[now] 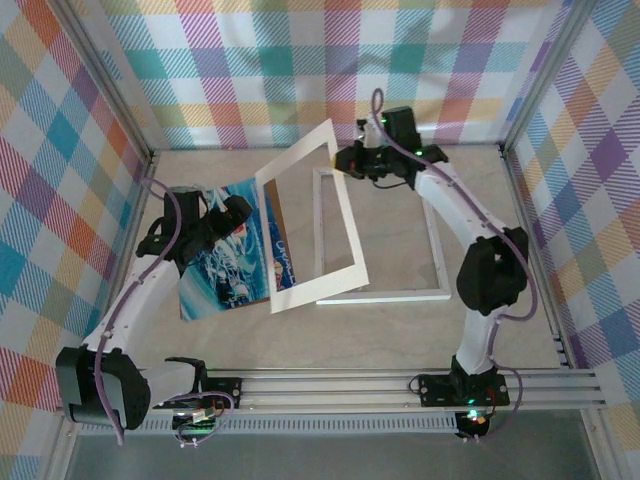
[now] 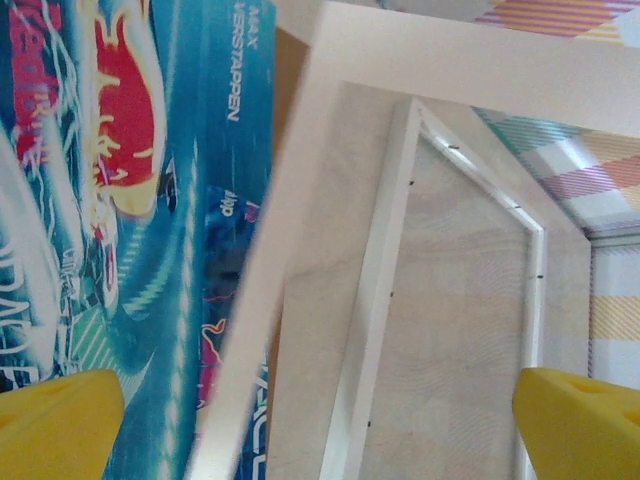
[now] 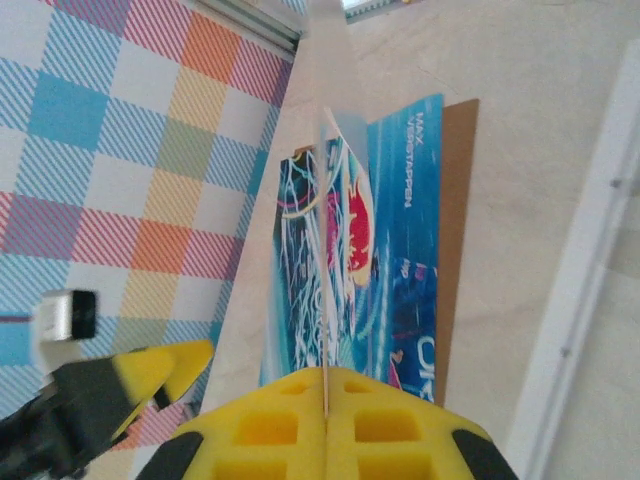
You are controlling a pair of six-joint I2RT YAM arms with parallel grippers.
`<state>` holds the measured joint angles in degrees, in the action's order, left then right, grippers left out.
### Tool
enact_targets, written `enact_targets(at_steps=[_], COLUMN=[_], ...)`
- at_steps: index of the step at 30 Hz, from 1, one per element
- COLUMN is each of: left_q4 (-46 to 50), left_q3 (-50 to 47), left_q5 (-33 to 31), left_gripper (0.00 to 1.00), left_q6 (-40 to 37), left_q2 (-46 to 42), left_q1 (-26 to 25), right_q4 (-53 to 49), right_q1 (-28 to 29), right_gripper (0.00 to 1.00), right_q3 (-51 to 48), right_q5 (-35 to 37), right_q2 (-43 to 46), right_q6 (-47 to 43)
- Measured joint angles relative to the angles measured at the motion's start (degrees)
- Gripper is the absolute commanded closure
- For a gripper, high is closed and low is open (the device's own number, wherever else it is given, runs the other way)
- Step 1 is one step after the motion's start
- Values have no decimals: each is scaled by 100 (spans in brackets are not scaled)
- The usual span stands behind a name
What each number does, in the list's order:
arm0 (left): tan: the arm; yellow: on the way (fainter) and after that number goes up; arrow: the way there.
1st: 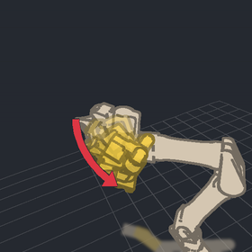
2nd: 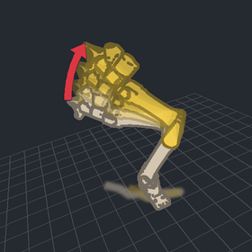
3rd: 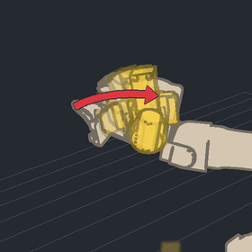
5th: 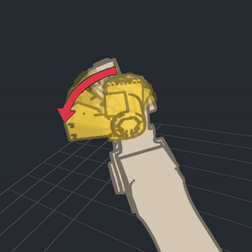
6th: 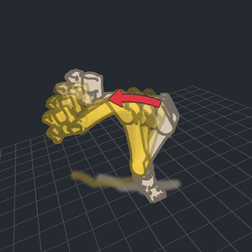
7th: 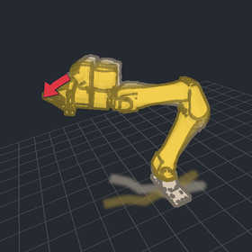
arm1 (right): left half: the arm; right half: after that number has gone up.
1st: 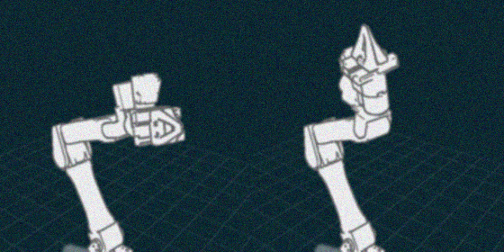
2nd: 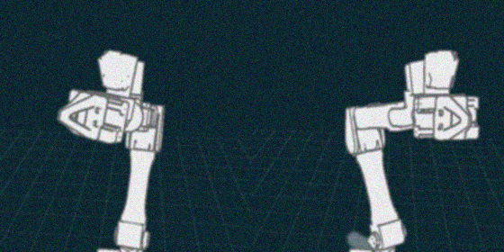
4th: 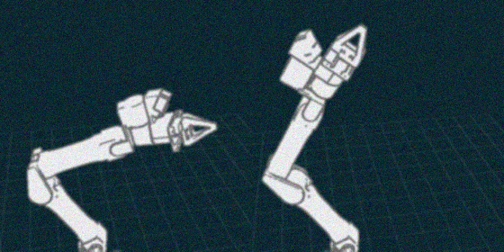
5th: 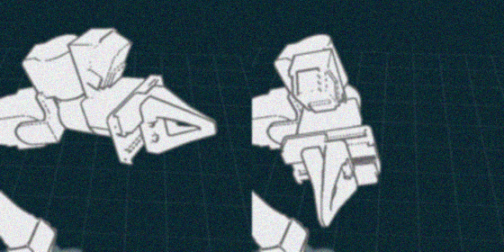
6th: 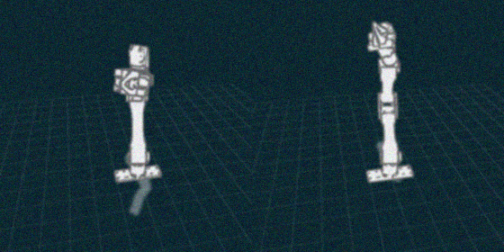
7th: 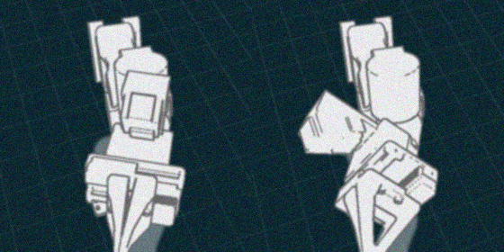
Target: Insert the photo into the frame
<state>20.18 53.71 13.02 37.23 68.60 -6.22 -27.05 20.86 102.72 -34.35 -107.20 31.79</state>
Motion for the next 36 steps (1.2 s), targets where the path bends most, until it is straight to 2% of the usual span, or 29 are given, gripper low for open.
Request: enact_targets(at_steps=[7, 13, 19, 27, 36], left_q4=[-444, -697, -804, -988, -1010], left_q3=[-367, -313, -197, -72, -46], left_q5=[138, 175, 199, 282, 361], left_gripper=[0, 0, 0, 0, 0], left_q6=[236, 195, 66, 39, -17], left_q2=[358, 599, 1088, 1572, 1773], left_q1=[-92, -459, -822, -1123, -1128], right_q4=[-479, -664, -927, -1447, -1862], right_q1=[-946, -1805, -2356, -2465, -2505], right_gripper=[100, 100, 100, 100, 100], right_q3=[-389, -518, -516, -479, 188], right_q5=[-962, -1705, -2039, -1816, -986], right_q2=[634, 649, 468, -293, -1016], right_q6=[-271, -400, -737, -1266, -1609])
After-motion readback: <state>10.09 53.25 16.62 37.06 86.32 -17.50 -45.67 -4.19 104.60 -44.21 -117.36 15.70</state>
